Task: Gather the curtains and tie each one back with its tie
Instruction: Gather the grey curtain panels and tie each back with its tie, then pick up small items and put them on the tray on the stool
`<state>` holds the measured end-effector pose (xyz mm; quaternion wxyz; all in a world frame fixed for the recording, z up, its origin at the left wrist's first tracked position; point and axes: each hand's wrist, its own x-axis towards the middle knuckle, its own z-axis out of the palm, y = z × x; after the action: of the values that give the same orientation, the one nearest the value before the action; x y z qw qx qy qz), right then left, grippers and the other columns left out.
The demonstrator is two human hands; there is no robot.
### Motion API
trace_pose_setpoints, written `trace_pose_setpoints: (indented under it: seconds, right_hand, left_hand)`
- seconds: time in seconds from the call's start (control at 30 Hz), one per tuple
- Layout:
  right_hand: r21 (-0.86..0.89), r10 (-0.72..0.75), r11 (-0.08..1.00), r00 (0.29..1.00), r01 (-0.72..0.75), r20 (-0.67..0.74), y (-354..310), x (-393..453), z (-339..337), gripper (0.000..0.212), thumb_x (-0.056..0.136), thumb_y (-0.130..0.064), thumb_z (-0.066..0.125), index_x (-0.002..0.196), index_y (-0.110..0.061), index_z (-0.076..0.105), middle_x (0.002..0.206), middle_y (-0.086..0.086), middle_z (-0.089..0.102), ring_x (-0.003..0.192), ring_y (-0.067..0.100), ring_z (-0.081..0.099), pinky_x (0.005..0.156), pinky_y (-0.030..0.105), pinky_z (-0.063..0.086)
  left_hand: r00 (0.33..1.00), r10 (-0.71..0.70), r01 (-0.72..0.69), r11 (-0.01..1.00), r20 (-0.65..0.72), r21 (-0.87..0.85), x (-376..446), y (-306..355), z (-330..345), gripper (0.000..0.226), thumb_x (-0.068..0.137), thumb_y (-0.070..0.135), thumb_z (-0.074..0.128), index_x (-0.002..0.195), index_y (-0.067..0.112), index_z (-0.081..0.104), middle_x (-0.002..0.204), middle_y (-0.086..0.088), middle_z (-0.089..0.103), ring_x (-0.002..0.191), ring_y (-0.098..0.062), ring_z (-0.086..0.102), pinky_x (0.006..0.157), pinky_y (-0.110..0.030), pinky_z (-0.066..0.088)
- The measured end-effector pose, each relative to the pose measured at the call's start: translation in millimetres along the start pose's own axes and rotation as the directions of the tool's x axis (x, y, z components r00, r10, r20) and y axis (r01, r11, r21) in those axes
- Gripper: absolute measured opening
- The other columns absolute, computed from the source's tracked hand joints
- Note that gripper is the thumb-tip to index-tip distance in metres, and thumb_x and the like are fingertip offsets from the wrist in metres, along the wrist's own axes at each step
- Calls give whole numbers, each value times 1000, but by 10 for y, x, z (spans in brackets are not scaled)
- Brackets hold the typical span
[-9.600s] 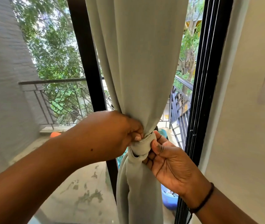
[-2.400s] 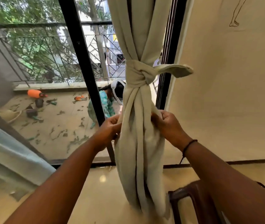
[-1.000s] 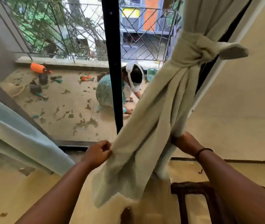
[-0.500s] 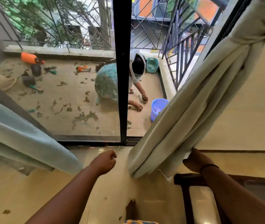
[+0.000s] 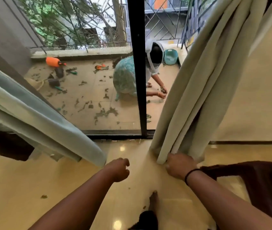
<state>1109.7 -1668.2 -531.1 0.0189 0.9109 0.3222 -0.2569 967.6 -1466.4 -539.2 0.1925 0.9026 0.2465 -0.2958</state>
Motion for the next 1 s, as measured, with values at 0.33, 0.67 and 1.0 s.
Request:
trace_pose_setpoints:
  seconds: [0.33,0.67,1.0]
  right_hand:
    - [-43,49,998,980,-41,194,-203,-549,534,35,87,-35,44,120,-27,51,120,0,58,107,21,54,86,36,44]
    - [-120,57,992,961,-25,271,-1341,292,321,33,89,-34,47,120,-25,52,119,1,60,104,21,56,88,36,49]
    - [-5,-65,997,904,74,423,-2877,1764,470,37,94,-38,44,127,-22,50,128,5,57,111,25,55,81,32,43]
  left_hand:
    - [999,-17,14,998,48,57,-330,-487,59,41,93,29,47,133,22,47,136,-3,48,118,-24,51,96,-34,44]
    - [998,55,-55,998,31,3,151,-1530,-232,38,93,33,46,130,23,49,133,-1,51,116,-23,53,95,-37,46]
    - [958,285,-268,907,-5,326,1294,-2716,-657,36,92,30,43,124,18,53,125,-9,55,112,-30,49,100,-41,34]
